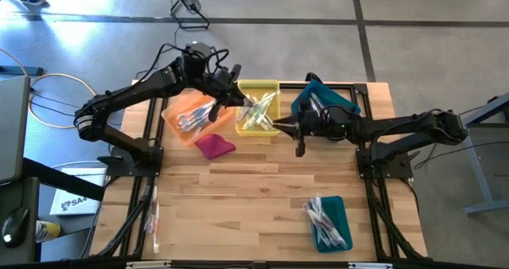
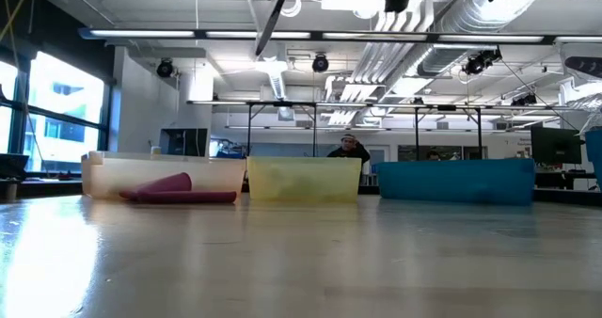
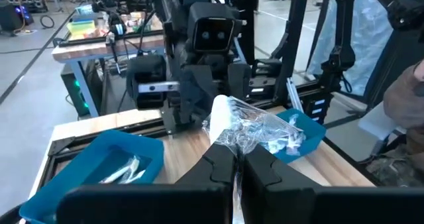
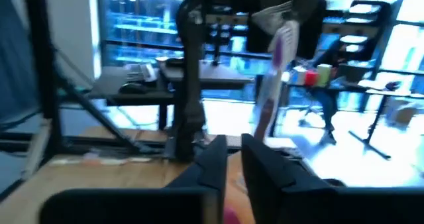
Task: Pick & Place Toothbrushes
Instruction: Put the purple toothbrush into the bottom blue bin
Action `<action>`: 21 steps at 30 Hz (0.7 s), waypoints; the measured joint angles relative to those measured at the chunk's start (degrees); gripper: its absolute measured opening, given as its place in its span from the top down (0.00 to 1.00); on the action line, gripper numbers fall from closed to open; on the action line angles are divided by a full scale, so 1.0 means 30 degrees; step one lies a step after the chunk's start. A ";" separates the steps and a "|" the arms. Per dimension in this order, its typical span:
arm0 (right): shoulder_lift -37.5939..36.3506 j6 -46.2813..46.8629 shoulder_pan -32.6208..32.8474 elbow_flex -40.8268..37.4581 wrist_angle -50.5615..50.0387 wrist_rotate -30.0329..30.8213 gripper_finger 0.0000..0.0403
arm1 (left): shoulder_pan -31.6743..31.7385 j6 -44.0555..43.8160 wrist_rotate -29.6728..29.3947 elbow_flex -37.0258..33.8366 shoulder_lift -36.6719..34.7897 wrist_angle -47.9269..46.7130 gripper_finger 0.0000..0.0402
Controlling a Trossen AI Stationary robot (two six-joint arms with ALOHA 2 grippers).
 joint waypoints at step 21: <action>0.6078 0.0927 -0.0874 0.1726 0.7467 0.0171 0.35 | -0.0945 0.0128 -0.0234 -0.0009 0.0016 0.0014 1.00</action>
